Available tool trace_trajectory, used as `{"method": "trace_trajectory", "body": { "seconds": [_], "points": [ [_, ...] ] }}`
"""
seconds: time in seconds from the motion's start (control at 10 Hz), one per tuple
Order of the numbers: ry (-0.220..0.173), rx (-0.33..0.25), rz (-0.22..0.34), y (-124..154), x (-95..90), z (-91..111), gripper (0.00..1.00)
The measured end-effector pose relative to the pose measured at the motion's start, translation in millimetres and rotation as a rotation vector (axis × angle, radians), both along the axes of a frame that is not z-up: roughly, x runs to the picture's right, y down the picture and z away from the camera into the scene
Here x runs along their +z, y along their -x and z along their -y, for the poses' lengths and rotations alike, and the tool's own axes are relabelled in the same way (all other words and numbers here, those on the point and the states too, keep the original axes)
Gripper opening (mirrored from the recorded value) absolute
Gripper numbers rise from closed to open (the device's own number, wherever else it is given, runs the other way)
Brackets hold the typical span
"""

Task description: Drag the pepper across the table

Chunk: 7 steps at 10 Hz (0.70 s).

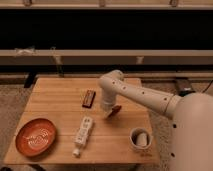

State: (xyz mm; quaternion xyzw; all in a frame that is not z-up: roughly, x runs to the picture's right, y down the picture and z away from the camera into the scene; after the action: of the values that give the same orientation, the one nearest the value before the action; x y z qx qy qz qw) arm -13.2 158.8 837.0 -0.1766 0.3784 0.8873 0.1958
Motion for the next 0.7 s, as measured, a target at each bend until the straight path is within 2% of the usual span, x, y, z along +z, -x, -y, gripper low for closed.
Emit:
{"method": "trace_trajectory", "body": {
  "seconds": [0.6,0.7],
  "points": [
    [0.028,-0.092,0.118,37,-39.0,-31,0.01],
    [0.031,-0.112,0.140,41,-46.8,-36,0.07]
  ]
}}
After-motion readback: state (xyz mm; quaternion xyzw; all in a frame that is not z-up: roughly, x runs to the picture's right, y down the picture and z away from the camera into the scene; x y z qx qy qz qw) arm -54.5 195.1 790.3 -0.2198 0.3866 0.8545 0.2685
